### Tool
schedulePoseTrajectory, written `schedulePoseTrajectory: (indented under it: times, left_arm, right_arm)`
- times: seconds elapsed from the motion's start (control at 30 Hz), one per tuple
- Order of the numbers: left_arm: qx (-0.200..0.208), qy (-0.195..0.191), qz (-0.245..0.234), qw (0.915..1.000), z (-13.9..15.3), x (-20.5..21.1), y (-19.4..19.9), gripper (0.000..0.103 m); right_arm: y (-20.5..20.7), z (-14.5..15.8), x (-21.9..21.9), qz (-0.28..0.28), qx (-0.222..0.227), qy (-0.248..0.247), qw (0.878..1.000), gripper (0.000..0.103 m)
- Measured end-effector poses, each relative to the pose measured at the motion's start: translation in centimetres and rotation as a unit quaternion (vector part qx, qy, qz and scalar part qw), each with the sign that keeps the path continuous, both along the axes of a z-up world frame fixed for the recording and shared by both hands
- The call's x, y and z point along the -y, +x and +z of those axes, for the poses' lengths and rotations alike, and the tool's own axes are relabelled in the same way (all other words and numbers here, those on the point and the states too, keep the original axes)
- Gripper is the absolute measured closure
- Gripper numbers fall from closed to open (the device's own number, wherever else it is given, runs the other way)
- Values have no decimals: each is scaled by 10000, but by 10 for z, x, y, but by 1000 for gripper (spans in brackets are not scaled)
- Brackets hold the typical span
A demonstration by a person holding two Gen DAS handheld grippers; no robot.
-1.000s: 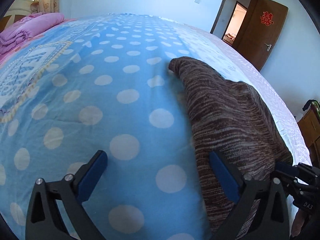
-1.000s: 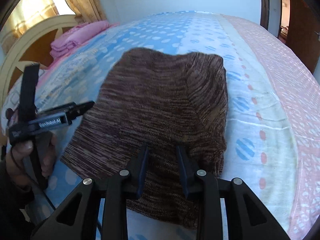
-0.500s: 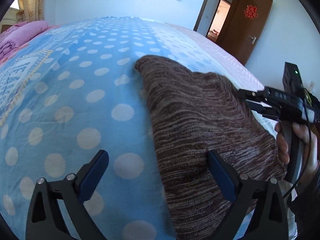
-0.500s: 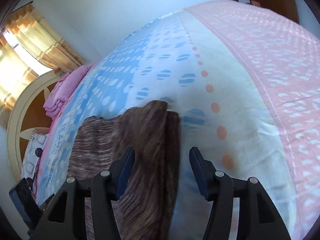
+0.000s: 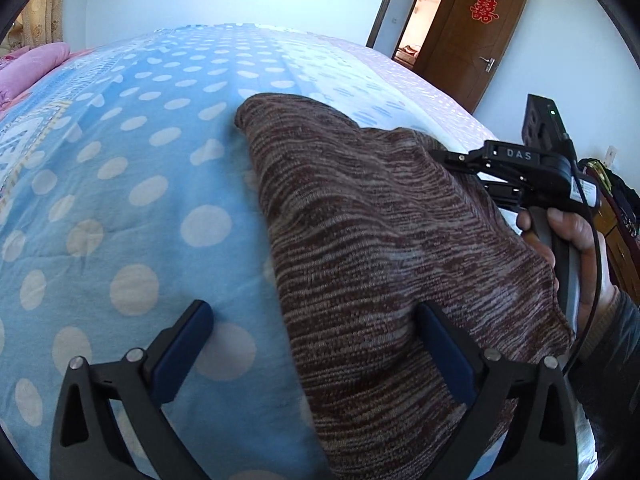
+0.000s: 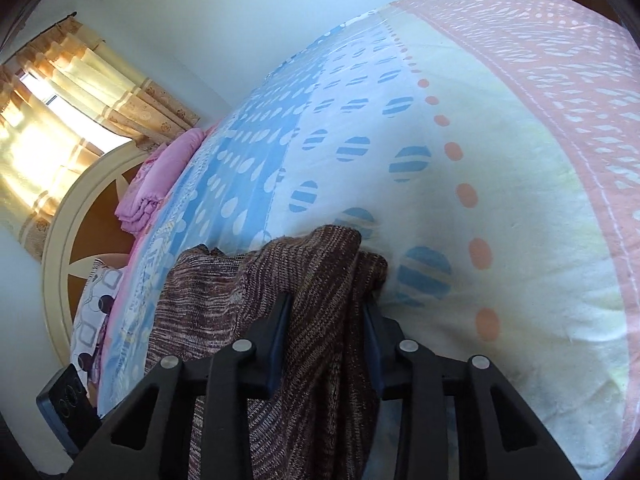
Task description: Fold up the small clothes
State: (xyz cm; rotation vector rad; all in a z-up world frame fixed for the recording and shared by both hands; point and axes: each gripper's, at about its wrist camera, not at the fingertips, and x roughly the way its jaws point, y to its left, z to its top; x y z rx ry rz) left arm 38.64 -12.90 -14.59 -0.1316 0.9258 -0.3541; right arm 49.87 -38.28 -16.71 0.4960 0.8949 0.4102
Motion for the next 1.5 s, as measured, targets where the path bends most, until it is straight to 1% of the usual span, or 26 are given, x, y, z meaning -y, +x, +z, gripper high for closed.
schedulePoseTrajectory:
  times: [0.13,0.2,0.27,0.33,0.4,0.53,0.6,0.67,0.7,0.73,0.83,0.93,1.0,1.07,1.13,1.23,1.33,1.43,1.5]
  left_arm:
    - [12,-9,-17,10000,0,1,-1,0]
    - [29,-8,-26,10000,1,2,-2,1]
    - [79,-37,-82,9999,3,3,-5,8]
    - [149,-125,-183,9996,6,5,-8,26]
    - [165,-162,-280,9993,7,7,-10,32]
    - [69,-268,-301,9992,5,5,-6,31]
    - [38,-316,-306,9990,6,4,-6,31]
    - [63,-293,-341,9990,7,5,-9,34]
    - [62,-334,-354,9988,7,5,-9,40]
    - [62,-378,-365,9986,7,4,-10,42]
    - [58,-366,-329,9988,6,4,-8,41]
    - [34,-361,-303,9989,4,7,-5,35]
    - [4,-422,-309,9986,4,6,-4,34]
    - [19,-431,-331,9985,4,7,-4,38]
    - [36,-464,-328,9984,6,5,-6,54]
    - [22,-490,-314,9983,8,4,-7,65]
    - [-51,-393,-309,9987,14,6,-7,72]
    - [-15,-265,-307,9992,23,8,-10,73]
    - [53,-137,-353,9993,28,11,-13,74]
  right_arm:
    - [-2,-2,1,4,35,93,10000,74]
    - [-4,-1,-1,-20,76,26,10000,76]
    - [-9,2,-5,-8,209,-79,9998,79]
    - [-14,5,-8,18,330,-193,9993,79]
    - [-13,3,-6,-46,252,-147,9996,79]
    - [-6,-5,4,-134,10,193,9997,78]
    - [-8,-4,4,-132,37,199,9997,78]
    - [-12,-2,1,-121,132,146,9997,79]
    - [-14,-1,1,-109,175,167,9996,79]
    - [-14,-2,2,-114,166,195,9996,79]
    - [-10,-6,5,-152,62,279,9995,79]
    - [-7,-8,7,-188,0,375,9991,79]
    - [-7,-8,7,-162,6,360,9992,79]
    - [-8,-5,3,-147,60,242,9996,80]
    - [-9,-4,2,-150,91,169,9997,81]
    - [-12,1,-2,-180,183,-7,9997,82]
    - [-21,11,-7,-244,328,-179,9990,83]
    - [-27,17,-8,-330,418,-191,9984,83]
    - [-29,19,-9,-379,402,-213,9982,83]
